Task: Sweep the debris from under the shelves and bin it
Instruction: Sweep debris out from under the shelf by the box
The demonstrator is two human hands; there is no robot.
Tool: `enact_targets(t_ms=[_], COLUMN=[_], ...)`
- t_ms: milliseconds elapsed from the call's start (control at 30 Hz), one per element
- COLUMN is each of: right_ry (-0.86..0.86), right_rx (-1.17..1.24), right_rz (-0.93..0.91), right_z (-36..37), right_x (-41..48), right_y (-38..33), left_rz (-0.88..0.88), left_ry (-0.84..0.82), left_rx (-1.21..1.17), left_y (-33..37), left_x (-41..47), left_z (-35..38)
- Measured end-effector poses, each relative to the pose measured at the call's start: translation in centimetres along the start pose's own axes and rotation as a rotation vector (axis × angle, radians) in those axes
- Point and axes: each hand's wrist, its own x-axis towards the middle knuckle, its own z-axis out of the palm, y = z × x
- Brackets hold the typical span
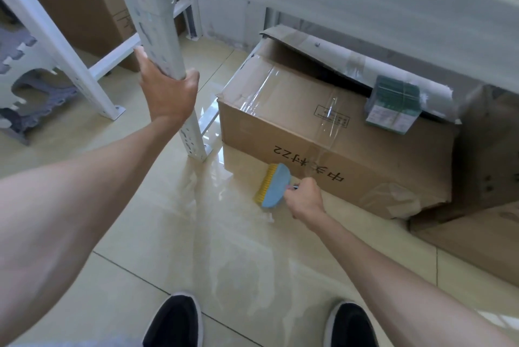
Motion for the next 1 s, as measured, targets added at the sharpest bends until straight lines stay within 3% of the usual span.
enact_targets(t_ms=[167, 267, 367, 500, 800, 900, 1000], right_ry=[-0.301, -0.564, -0.691, -0.561, -0.226, -0.221, -0.27], right_rx=[0.032, -0.167, -0.44, -0.685, -0.913, -0.902, -0.722], right_rz=[-0.229, -0.286, -0.345, -0.404, -0.454, -0.514, -0.51], right_z=[0.8, 2.0, 2.3, 0.2, -4.6, -4.3, -2.8], right_x=[-1.7, -3.2, -3.3, -2.0, 0.0, -0.5, -1.1], right_y=[-2.9, -3.5, -2.6, -2.0, -2.8, -3.8, -5.0], left_rz=[0.012, 0.0, -0.006, -0.004, 0.0, -0.002, -0.013], left_ry=[0.005, 0.017, 0.008, 0.005, 0.01, 0.014, 0.019], left_rx=[0.001, 0.006, -0.005, -0.012, -0.007, -0.012, -0.005], left_y=[-0.3, -0.5, -0.5, -0.4, -0.5, -0.4, -0.3], left_x=[0.1, 0.2, 0.1, 0.0, 0.1, 0.1, 0.0], left_z=[0.0, 0.1, 0.2, 0.0, 0.1, 0.1, 0.1])
